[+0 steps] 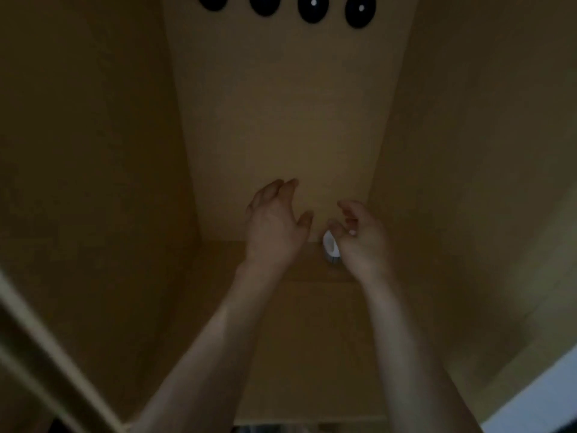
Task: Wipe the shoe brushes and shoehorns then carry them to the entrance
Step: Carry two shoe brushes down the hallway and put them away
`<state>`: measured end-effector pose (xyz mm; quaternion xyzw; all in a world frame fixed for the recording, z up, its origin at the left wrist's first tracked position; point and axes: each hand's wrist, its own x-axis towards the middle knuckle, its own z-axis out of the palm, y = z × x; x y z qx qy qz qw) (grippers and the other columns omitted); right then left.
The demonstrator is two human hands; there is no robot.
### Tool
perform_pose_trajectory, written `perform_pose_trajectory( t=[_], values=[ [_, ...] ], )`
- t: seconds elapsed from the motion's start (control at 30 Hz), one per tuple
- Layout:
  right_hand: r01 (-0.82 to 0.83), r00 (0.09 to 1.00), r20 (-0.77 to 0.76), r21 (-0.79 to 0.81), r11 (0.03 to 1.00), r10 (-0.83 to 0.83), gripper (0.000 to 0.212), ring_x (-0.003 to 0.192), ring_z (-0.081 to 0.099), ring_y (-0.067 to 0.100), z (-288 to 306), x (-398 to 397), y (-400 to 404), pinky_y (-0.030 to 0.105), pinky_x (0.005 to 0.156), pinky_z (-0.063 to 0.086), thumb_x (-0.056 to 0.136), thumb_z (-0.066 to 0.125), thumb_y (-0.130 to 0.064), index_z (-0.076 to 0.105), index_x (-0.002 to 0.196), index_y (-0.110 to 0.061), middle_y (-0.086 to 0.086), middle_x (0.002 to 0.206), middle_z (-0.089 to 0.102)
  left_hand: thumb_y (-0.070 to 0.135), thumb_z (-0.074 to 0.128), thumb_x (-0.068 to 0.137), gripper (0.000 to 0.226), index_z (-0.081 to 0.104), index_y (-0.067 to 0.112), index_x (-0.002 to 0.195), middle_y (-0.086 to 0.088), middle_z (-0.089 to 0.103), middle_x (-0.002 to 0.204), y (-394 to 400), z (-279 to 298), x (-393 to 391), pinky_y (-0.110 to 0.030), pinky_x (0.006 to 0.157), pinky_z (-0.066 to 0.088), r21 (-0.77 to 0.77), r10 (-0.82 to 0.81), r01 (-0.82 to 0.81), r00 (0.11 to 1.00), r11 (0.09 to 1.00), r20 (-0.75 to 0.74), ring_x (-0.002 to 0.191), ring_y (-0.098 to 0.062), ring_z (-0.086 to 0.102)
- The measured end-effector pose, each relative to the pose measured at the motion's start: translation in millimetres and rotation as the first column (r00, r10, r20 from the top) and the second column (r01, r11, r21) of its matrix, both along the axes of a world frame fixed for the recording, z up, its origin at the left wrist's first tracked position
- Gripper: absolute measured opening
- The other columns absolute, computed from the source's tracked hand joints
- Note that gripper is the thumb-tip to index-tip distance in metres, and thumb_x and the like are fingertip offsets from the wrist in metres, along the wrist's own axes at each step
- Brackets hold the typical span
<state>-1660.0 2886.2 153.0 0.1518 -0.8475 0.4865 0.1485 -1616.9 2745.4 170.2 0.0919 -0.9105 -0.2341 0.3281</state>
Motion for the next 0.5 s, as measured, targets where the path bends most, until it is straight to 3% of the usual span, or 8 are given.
perform_pose_trajectory(
  t=[0.2,0.33,0.43,0.5],
  values=[
    [-0.148,0.988,0.040,-0.021,0.989,0.149,0.039,0.124,0.057,0.015,-12.9,78.9,34.2,0.026,0.099,0.045,0.094,0.065,-0.030,0.060,0.133,-0.027,-0.009,0.129,0.063,0.032,0.065,0.089,0.062,0.044,0.022,0.146,-0.003,0.045,0.149,39.0,-15.8,97.0,-0.047,0.109,0.038,0.090,0.119,-0.121,0.993,0.989,0.020,0.138,-0.026,0.039],
    [-0.257,0.966,0.033,0.017,0.966,0.256,0.037,0.119,0.060,0.014,-21.4,126.3,44.7,0.025,0.092,0.045,0.096,0.064,-0.035,0.060,0.132,-0.029,-0.014,0.124,0.061,0.035,0.067,0.088,0.061,0.047,0.021,0.144,-0.003,0.049,0.145,61.4,-35.6,159.1,-0.045,0.110,0.036,0.109,0.210,-0.215,0.976,0.970,0.054,0.135,-0.027,0.042],
    [-0.356,0.929,0.101,-0.006,0.934,0.355,0.037,0.125,0.056,0.012,-30.0,156.8,39.7,0.038,0.102,0.050,0.096,0.063,-0.036,0.059,0.133,-0.030,-0.010,0.133,0.062,0.039,0.065,0.089,0.062,0.044,0.026,0.146,0.002,0.046,0.148,62.8,-47.7,201.5,-0.043,0.113,0.033,0.106,0.286,-0.295,0.954,0.949,0.094,0.139,-0.022,0.037],
    [-0.432,0.890,0.152,-0.022,0.902,0.430,0.038,0.127,0.054,0.009,-34.0,179.9,30.6,0.040,0.105,0.049,0.097,0.062,-0.035,0.058,0.134,-0.033,-0.014,0.136,0.059,0.041,0.065,0.089,0.062,0.042,0.029,0.146,0.004,0.045,0.149,59.5,-52.9,231.5,-0.044,0.113,0.034,0.115,0.332,-0.343,0.937,0.932,0.107,0.139,-0.021,0.037]
  ],
)
